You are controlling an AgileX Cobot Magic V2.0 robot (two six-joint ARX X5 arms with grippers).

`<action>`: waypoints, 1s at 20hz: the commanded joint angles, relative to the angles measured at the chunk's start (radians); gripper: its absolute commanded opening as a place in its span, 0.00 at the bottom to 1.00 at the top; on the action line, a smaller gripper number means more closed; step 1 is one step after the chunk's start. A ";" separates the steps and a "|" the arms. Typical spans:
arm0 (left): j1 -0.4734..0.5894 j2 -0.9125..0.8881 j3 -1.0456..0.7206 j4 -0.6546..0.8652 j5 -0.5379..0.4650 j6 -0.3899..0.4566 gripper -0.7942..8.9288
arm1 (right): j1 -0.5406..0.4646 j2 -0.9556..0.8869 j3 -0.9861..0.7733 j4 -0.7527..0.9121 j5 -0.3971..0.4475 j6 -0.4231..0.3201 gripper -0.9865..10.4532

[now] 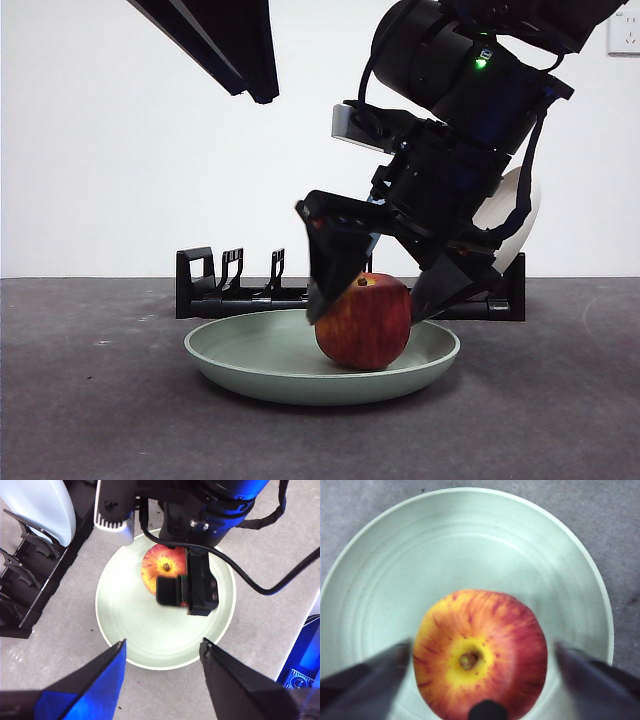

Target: Take the green plate from the plate rack,put the plate on the table,take the apple from the table,put the apple in the plate

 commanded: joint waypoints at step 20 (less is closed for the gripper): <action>0.002 0.000 -0.001 -0.033 0.192 -0.053 0.34 | 0.003 -0.756 0.005 -0.828 -0.191 -0.004 0.61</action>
